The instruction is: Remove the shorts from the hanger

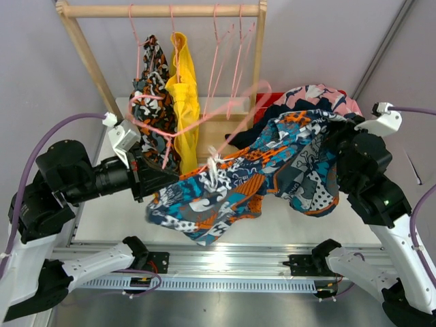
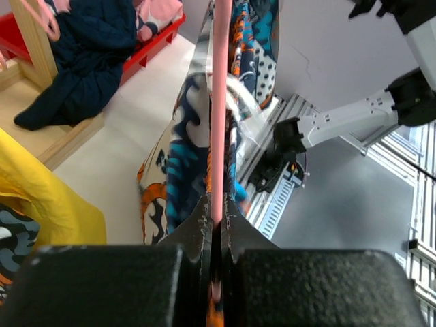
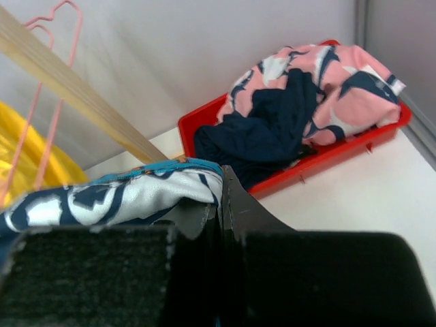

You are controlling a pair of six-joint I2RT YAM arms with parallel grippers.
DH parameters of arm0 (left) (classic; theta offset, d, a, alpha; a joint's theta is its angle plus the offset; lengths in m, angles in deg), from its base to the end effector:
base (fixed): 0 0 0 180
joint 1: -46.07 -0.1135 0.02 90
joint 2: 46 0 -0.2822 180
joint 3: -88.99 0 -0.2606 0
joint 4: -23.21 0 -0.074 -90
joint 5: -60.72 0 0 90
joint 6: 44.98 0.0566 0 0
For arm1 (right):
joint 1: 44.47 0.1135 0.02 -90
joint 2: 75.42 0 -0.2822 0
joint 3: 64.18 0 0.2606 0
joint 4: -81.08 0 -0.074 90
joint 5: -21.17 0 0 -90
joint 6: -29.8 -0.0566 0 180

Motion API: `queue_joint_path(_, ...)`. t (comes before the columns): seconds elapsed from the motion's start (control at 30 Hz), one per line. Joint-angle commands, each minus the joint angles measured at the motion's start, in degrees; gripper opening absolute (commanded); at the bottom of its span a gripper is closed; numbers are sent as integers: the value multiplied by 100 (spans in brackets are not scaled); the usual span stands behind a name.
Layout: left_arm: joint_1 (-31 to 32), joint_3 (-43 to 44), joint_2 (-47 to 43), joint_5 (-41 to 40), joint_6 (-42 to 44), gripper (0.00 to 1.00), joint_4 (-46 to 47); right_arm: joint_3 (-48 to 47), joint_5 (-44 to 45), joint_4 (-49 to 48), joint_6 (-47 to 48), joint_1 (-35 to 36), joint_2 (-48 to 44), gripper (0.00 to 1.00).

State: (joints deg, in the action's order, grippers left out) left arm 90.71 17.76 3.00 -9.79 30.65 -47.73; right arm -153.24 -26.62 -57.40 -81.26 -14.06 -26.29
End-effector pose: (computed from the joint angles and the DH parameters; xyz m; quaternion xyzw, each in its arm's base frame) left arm 0.0515 -0.0774 0.5270 0.3025 0.7069 -0.4220 0.4802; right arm 0.1495 0.0437 0.4909 0.1957 0.6870 0.0499 0.6980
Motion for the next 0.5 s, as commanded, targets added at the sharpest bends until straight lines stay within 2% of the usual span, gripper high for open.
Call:
queue_joint_path(0.0, 36, 403, -145, -138, 119, 0, -205, 209, 1131, 238, -267, -308, -254, 0)
queue_joint_path(0.17, 36, 491, 14, -287, 128, 0, -126, 446, 947, 518, -626, -334, -508, 0)
queue_joint_path(0.23, 36, 535, 110, -603, 110, 0, -4, 569, 185, 528, -733, -326, -614, 0)
queue_joint_path(0.27, 36, 561, 154, -734, 110, 0, 40, 700, -323, 189, -698, -299, -693, 0)
queue_joint_path(0.3, 36, 622, 233, -1145, 101, 0, 119, 1110, -1642, -128, -463, -256, -868, 0)
queue_joint_path(0.37, 36, 649, 330, -1586, 101, 0, 435, 1587, -3124, -1109, -250, -133, -1009, 0)
queue_joint_path(0.4, 36, 667, 382, -1814, 119, 0, 584, 1981, -4115, -1385, -197, 155, -1080, 0)
queue_joint_path(0.47, 36, 641, 523, -2570, 162, 0, 1120, 2169, -4371, -1703, -118, 638, -1054, 0)
